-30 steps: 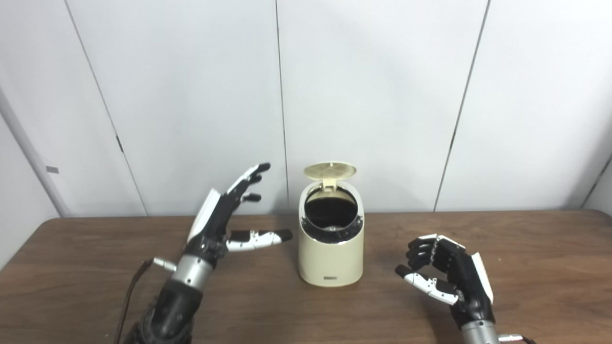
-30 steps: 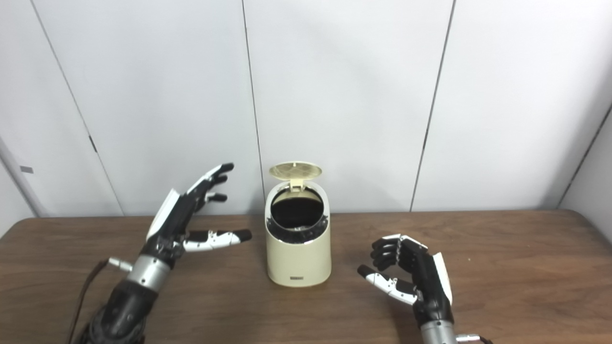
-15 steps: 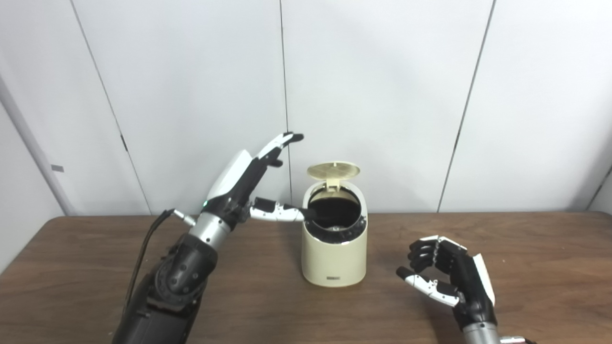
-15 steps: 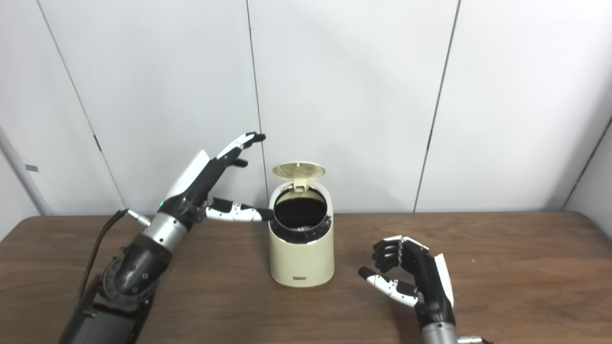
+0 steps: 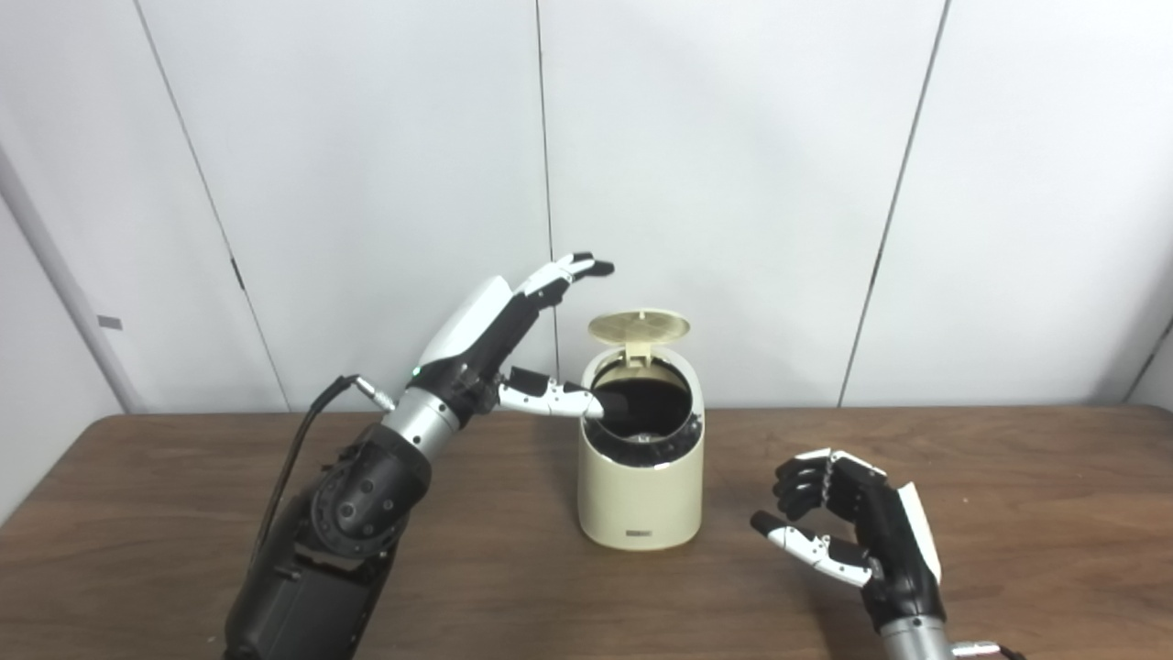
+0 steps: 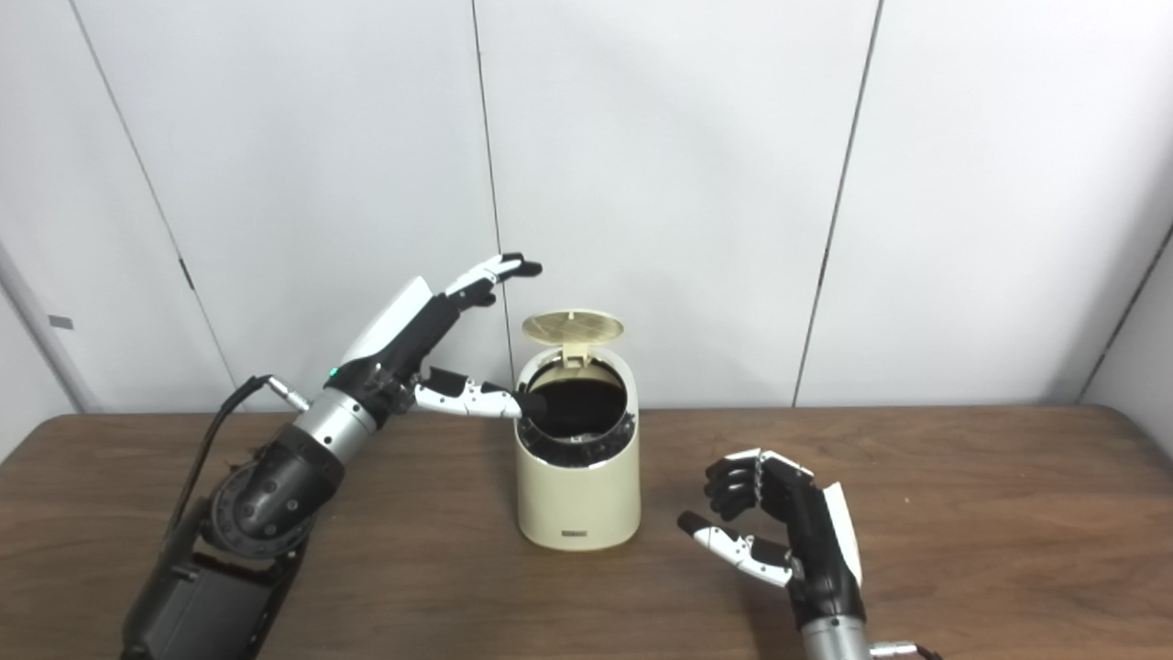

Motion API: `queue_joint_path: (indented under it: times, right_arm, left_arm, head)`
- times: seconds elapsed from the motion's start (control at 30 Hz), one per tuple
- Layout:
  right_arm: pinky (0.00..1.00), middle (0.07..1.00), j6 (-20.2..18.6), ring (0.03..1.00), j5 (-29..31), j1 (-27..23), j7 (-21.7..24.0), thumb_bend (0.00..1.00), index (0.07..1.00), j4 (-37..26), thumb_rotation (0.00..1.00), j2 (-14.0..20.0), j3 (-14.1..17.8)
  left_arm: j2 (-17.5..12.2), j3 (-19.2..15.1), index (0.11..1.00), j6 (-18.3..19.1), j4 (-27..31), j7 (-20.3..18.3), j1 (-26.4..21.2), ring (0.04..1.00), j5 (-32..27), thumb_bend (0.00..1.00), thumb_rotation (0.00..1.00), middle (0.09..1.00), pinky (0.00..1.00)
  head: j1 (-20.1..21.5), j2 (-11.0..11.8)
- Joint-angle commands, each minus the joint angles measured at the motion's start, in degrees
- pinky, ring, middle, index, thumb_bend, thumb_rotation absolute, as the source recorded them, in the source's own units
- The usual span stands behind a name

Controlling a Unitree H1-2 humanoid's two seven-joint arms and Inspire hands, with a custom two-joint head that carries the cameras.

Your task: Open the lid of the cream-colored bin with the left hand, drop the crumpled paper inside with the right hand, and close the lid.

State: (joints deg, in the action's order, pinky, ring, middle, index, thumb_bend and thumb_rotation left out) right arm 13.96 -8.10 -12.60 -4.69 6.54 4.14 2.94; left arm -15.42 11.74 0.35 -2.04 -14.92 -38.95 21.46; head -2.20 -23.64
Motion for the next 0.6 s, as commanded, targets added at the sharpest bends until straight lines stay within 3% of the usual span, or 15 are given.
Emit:
queue_joint_path:
  times: [0.0,0.17,0.57]
  right_arm:
    - [0.39,0.485,2.14,0.449,-0.31,-1.79,-1.03,0.52,0.492,-1.51,0.00,-0.30,-0.07]
    - [0.38,0.484,2.51,0.446,0.14,-1.93,-0.87,0.52,0.493,-1.66,0.00,-0.45,-0.13]
    - [0.38,0.484,1.93,0.447,-0.34,-2.00,-1.17,0.52,0.493,-1.99,0.00,-0.59,-0.42]
  left_arm:
    - [-0.88,-0.02,0.890,-2.55,0.80,0.08,-3.71,0.946,0.20,0.93,0.36,0.922,0.83]
    - [-1.09,0.53,0.856,-3.43,0.01,-0.66,-3.77,0.913,0.19,0.93,0.38,0.885,0.80]
    - [-1.49,1.66,0.856,-2.90,-0.53,-1.99,-3.22,0.976,1.96,0.95,0.40,0.885,0.89]
  head:
    - [0.07,-0.06]
    - [0.19,-0.27]
    - [0.44,-0.37]
